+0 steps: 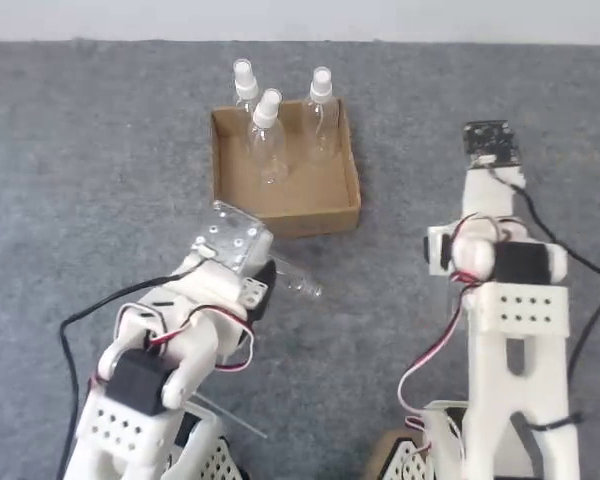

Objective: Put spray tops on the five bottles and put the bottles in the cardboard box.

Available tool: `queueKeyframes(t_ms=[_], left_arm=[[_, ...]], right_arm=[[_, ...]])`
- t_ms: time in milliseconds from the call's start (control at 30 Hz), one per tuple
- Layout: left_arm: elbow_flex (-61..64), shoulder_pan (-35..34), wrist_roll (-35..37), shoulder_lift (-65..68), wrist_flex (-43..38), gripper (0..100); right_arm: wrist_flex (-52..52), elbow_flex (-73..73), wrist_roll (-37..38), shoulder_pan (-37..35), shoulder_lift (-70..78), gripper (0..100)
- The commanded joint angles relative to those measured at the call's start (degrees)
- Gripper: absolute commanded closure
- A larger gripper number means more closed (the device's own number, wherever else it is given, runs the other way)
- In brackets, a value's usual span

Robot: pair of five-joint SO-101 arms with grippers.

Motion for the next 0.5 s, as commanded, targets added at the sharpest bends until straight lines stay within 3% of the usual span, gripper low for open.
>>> queueKeyframes(t_ms=[0,467], left_arm=[[-0.31,-3.69,0.97,-3.87,-1.85,99],[4.35,-5.19,1.05,-17.85,-1.85,99]], right_arm=[[-1.36,1.23,0.0,-3.3,-4.97,97.6],[-6.9,11.52,3.6,-10.15,-17.98,97.6]])
